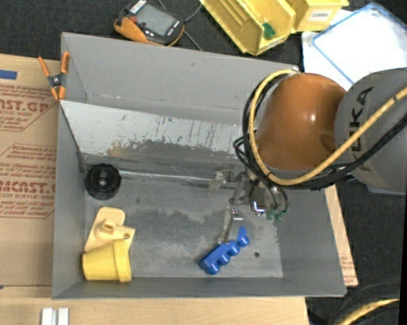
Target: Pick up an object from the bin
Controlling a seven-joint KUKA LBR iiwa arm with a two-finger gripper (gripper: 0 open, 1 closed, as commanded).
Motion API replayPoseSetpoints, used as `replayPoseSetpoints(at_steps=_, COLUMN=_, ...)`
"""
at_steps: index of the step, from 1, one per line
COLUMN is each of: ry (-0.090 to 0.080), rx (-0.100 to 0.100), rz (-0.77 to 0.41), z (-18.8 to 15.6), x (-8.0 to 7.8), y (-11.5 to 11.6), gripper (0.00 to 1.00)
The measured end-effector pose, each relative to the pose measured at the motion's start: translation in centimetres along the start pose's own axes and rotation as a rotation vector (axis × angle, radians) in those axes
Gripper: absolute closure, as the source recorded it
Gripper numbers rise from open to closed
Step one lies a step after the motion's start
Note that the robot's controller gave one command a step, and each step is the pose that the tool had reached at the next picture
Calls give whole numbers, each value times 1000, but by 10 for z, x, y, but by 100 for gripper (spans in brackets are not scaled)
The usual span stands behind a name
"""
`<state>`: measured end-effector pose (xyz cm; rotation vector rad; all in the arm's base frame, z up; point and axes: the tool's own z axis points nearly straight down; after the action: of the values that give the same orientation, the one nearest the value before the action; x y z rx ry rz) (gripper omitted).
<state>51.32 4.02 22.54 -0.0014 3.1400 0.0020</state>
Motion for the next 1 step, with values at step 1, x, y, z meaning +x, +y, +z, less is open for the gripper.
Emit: replayPoseSetpoints(at_steps=1, ry=0, rx=0, rz=0, z=0, x=0, y=0, gripper=0)
